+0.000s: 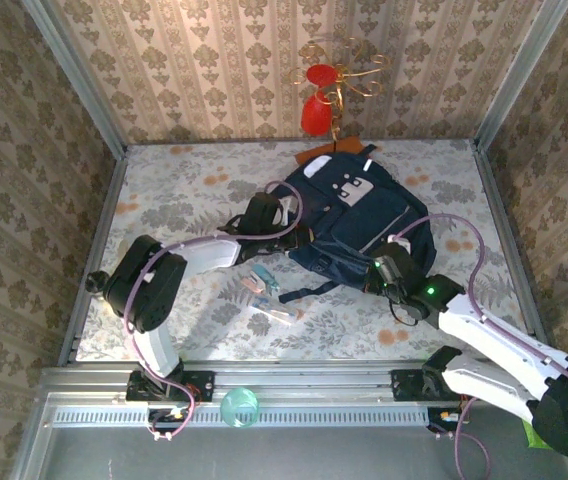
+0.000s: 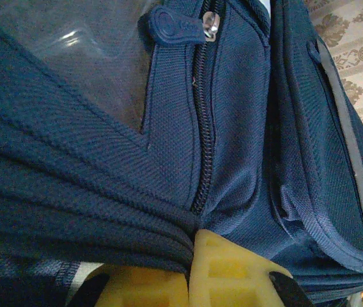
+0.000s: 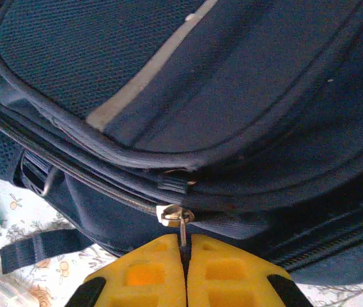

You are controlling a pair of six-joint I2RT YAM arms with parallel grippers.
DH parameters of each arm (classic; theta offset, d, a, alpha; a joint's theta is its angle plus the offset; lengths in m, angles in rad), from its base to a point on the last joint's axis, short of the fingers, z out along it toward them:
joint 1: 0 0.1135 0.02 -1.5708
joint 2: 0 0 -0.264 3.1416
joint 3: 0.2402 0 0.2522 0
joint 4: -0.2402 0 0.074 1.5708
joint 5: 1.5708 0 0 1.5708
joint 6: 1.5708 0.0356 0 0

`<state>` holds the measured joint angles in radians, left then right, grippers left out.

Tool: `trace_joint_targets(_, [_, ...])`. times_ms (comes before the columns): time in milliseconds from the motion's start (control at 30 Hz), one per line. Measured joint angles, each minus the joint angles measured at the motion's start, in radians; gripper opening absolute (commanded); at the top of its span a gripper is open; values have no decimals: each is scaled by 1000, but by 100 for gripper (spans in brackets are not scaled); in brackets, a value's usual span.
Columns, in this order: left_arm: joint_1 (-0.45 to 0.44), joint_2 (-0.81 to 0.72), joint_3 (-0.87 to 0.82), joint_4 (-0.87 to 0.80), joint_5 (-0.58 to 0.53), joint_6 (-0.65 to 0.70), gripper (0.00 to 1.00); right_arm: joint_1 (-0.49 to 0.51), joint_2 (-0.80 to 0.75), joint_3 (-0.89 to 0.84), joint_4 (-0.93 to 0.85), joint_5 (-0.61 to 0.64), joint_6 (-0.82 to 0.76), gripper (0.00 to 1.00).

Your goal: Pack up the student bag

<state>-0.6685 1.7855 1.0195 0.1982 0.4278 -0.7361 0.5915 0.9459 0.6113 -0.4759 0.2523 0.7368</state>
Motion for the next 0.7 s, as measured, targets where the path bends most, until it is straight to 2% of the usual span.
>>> trace_joint_targets(233, [10, 12, 18, -23, 25, 20, 0, -16, 13, 18, -25, -1, -37, 0])
trace_joint_targets(433, [21, 25, 37, -34, 48, 42, 0, -105, -21, 23, -54, -34, -90, 0])
trace_joint_targets(500, [46, 34, 43, -49, 31, 53, 0, -137, -48, 27, -101, -11, -110, 0])
trace_joint_targets(700, [108, 71, 81, -84, 33, 83, 0, -125, -92, 29, -53, -115, -172, 0])
